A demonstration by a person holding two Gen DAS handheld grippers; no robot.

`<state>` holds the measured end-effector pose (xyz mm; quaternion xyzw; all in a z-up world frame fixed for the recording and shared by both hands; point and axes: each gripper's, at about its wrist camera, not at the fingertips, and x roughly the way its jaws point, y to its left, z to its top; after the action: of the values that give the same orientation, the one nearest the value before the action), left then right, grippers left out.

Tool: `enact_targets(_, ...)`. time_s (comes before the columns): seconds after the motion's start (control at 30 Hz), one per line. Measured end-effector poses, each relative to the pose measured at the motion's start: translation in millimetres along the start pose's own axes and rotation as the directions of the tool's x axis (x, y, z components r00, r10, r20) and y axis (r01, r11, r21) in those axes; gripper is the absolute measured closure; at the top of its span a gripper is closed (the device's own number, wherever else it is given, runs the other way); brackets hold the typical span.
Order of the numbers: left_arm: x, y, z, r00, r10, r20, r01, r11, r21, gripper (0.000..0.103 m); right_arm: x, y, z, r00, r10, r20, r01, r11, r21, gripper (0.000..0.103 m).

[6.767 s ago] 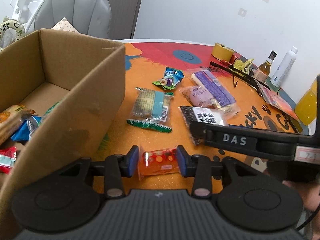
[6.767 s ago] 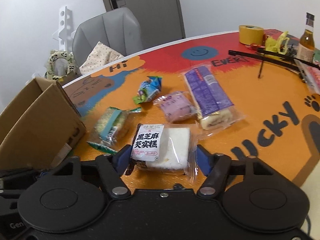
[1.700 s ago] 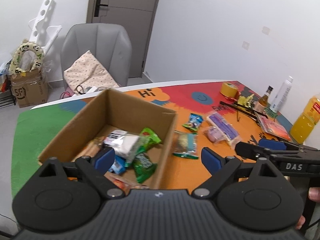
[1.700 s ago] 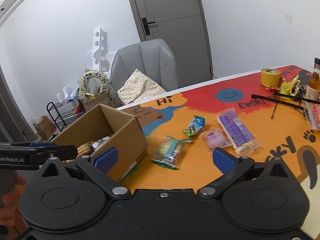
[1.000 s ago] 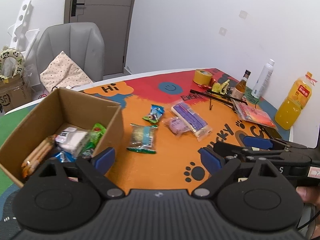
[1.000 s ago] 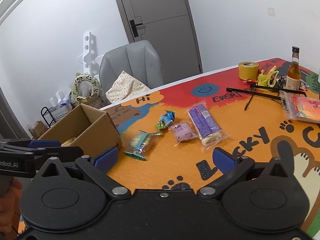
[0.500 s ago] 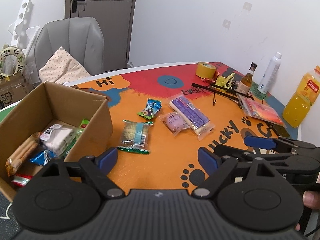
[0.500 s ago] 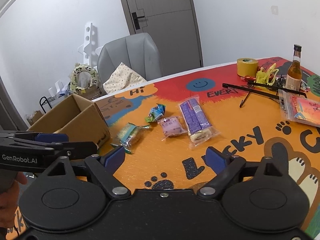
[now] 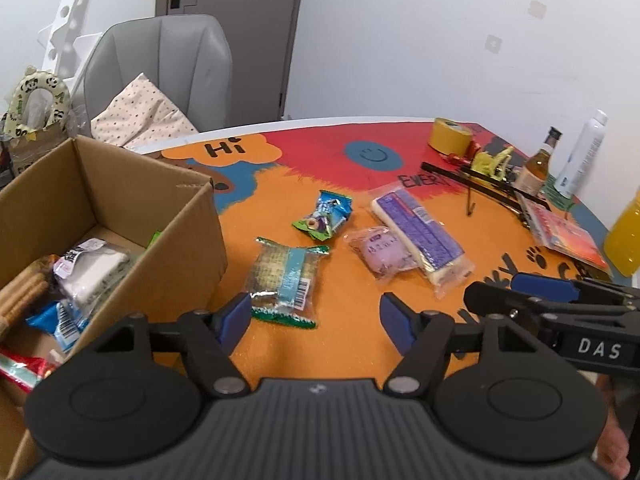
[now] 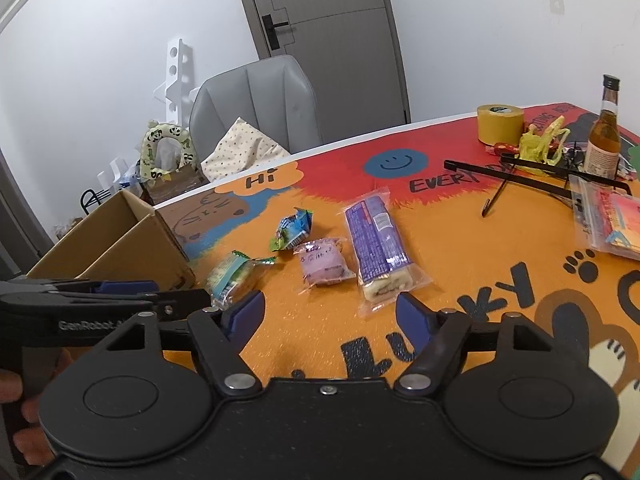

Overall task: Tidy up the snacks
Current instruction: 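Grasp the green-striped wafer pack with the left gripper while the right grasps the purple round pastry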

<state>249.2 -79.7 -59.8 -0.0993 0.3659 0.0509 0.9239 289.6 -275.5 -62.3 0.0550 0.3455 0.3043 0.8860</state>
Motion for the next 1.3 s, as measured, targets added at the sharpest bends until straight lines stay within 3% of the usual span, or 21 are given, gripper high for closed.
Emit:
enact_targets(0.63,58.1,7.0,10.2,0.997,0.078,-0.012,-0.078,0.997,-0.014,0.041,53.9,1.5,22.9,0.998,0.033,-0.045,-0.034,0.999,-0.020,0.039)
enact_targets(0.87,73.0,10.7,6.6,0.997,0.067,-0.041,-0.067,0.998,-0.016,0.043,75.6,7.1,27.0,0.997,0.034,-0.076,-0.037,0.999,-0.027,0.040)
enact_targets(1.0,71.7,11.4,4.3,0.996,0.083,-0.027,-0.083,0.996,-0.024,0.055,86.9,8.5,25.0,0.994,0.024,-0.103,-0.027,0.999,-0.033,0.046)
enact_targets(1.13,70.4,9.6,2.9,0.997,0.077,-0.024,-0.078,0.997,-0.011,0.056,97.0,9.2,24.1,0.992,0.009,-0.129,-0.013,0.999,-0.030,0.047)
enact_targets(1.3,68.0,8.3,-0.9,0.998,0.059,-0.019,-0.058,0.998,0.007,0.057,98.1,9.9,19.0,0.991,-0.036,-0.129,0.030,0.998,-0.046,0.061)
